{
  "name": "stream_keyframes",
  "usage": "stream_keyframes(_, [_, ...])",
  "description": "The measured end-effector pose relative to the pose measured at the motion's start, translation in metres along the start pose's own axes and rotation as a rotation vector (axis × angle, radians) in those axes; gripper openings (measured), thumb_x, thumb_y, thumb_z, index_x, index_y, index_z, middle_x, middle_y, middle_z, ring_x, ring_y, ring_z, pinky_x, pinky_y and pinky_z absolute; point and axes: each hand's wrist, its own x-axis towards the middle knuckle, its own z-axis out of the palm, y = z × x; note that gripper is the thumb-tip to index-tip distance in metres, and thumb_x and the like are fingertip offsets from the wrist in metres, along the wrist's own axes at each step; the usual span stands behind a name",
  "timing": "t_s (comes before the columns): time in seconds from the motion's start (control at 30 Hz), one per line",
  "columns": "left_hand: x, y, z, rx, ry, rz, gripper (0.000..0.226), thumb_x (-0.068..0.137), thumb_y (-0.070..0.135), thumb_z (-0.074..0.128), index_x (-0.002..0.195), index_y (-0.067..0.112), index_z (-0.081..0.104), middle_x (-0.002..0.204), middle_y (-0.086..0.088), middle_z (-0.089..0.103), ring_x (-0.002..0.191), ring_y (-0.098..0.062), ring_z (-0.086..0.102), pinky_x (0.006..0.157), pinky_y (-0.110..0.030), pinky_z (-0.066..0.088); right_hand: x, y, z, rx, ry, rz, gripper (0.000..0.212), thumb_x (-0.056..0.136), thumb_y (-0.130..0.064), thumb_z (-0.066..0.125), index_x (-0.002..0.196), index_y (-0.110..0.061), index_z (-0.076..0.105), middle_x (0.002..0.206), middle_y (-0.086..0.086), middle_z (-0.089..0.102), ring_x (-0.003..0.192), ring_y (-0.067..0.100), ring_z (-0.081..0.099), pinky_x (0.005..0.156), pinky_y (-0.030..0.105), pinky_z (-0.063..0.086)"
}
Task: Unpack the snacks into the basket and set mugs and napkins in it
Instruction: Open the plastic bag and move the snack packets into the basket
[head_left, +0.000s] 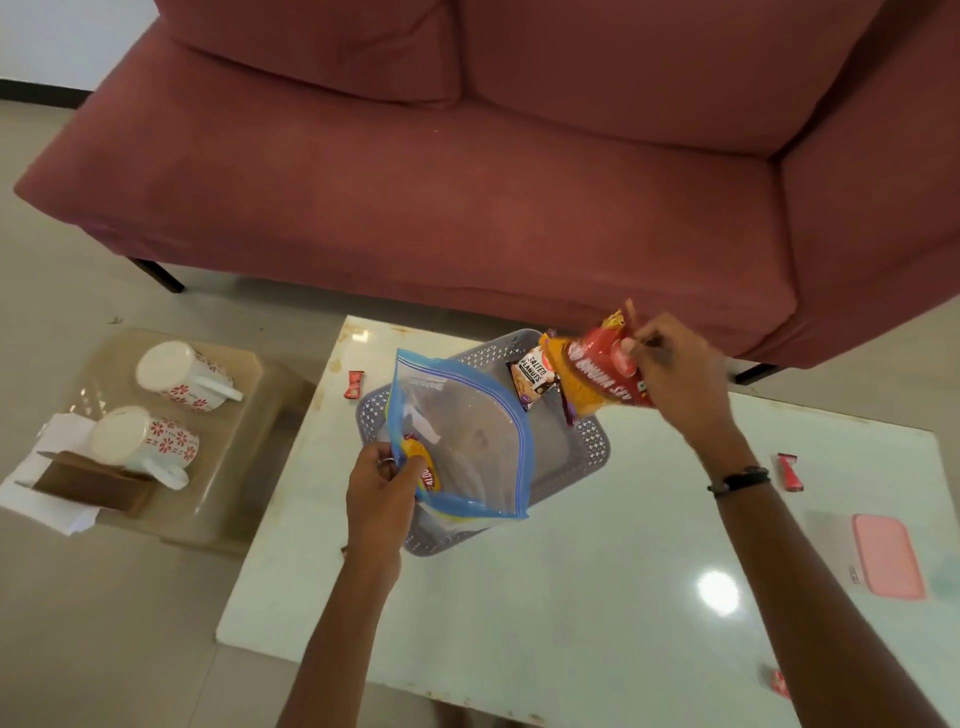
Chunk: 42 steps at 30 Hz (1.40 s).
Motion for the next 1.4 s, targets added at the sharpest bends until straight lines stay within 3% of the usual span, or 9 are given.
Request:
stream_keyframes(0.1, [-0.002, -0.002, 0.003, -0.024, 0.0, -0.016, 0.019, 0.086, 0.008, 0.063, 0.076, 0.021, 0.052, 0.076, -0.003, 0.06, 0.076, -0.022, 0.058, 0.071, -0.033, 0.049, -0.003, 0.036, 0.038, -0.085, -0.096, 0.087, 0.009, 0.086, -0.016, 0.064, 0.084, -0.007, 0.062, 0.087, 0.004, 0.067, 0.085, 0.024, 0.063, 0.064, 0.023, 0.037])
stream_keyframes(0.27, [-0.004, -0.007, 0.001, -0.043, -0.008, -0.013, 0.014, 0.085, 0.005, 0.062, 0.078, 0.015, 0.054, 0.085, -0.02, 0.058, 0.079, -0.027, 0.055, 0.074, -0.04, 0.048, -0.01, 0.073, 0.086, -0.146, -0.119, 0.221, 0.015, 0.092, -0.013, 0.055, 0.088, -0.001, 0.061, 0.097, 0.016, 0.07, 0.088, 0.027, 0.064, 0.051, 0.014, 0.031])
stream_keyframes(0.53, [-0.01, -0.01, 0.004, -0.021, 0.018, 0.014, 0.018, 0.086, 0.007, 0.061, 0.077, 0.02, 0.053, 0.074, -0.007, 0.057, 0.073, -0.021, 0.054, 0.067, -0.032, 0.048, -0.007, 0.092, 0.113, -0.147, -0.125, 0.318, 0.02, 0.094, -0.016, 0.052, 0.094, 0.001, 0.064, 0.1, 0.018, 0.071, 0.093, 0.031, 0.066, 0.076, 0.04, 0.058])
stream_keyframes(0.73, [-0.012, -0.013, 0.007, -0.022, 0.022, 0.0, 0.017, 0.086, 0.009, 0.062, 0.077, 0.02, 0.053, 0.079, -0.009, 0.057, 0.08, -0.025, 0.055, 0.072, -0.036, 0.049, -0.006, 0.104, 0.106, -0.143, -0.151, 0.334, 0.019, 0.093, -0.02, 0.054, 0.1, -0.004, 0.063, 0.104, 0.015, 0.07, 0.081, 0.019, 0.059, 0.066, 0.026, 0.05])
stream_keyframes(0.93, [-0.014, -0.012, 0.004, -0.014, 0.028, -0.018, 0.019, 0.087, 0.009, 0.061, 0.077, 0.022, 0.052, 0.078, -0.004, 0.056, 0.081, -0.024, 0.055, 0.07, -0.032, 0.049, -0.017, 0.099, 0.088, -0.106, -0.161, 0.352, 0.03, 0.093, -0.022, 0.056, 0.117, -0.005, 0.059, 0.12, 0.015, 0.065, 0.104, 0.03, 0.064, 0.08, 0.034, 0.055])
stream_keyframes(1.03, [-0.016, -0.011, 0.0, -0.025, 0.042, -0.027, 0.019, 0.086, 0.007, 0.061, 0.077, 0.02, 0.051, 0.08, -0.009, 0.055, 0.079, -0.024, 0.053, 0.066, -0.03, 0.048, -0.032, 0.069, 0.071, -0.027, -0.092, 0.225, 0.026, 0.092, -0.018, 0.058, 0.116, -0.009, 0.061, 0.121, 0.01, 0.064, 0.105, 0.024, 0.064, 0.081, 0.028, 0.052])
stream_keyframes(1.13, [-0.017, -0.013, -0.005, -0.027, 0.043, -0.036, 0.017, 0.086, 0.007, 0.061, 0.077, 0.019, 0.052, 0.082, -0.012, 0.055, 0.079, -0.024, 0.053, 0.07, -0.034, 0.048, -0.06, 0.004, 0.045, 0.134, -0.057, -0.011, 0.012, 0.088, -0.009, 0.061, 0.098, -0.009, 0.068, 0.101, 0.004, 0.07, 0.083, 0.007, 0.063, 0.076, 0.022, 0.054])
stream_keyframes(1.23, [-0.018, -0.016, -0.009, -0.029, 0.043, -0.038, 0.017, 0.086, 0.006, 0.061, 0.076, 0.018, 0.053, 0.076, -0.009, 0.055, 0.079, -0.024, 0.053, 0.072, -0.037, 0.047, -0.088, -0.059, 0.041, 0.207, -0.199, -0.241, 0.007, 0.086, -0.008, 0.063, 0.088, -0.01, 0.069, 0.086, -0.002, 0.07, 0.075, 0.007, 0.062, 0.072, 0.012, 0.048])
stream_keyframes(1.4, [-0.02, -0.021, -0.02, -0.047, 0.063, -0.022, 0.016, 0.085, 0.006, 0.061, 0.077, 0.017, 0.052, 0.073, -0.006, 0.055, 0.075, -0.022, 0.054, 0.068, -0.033, 0.045, -0.085, -0.083, 0.134, -0.206, -0.703, -0.193, 0.018, 0.087, -0.008, 0.052, 0.091, -0.004, 0.069, 0.095, 0.014, 0.07, 0.089, 0.026, 0.062, 0.078, 0.033, 0.048])
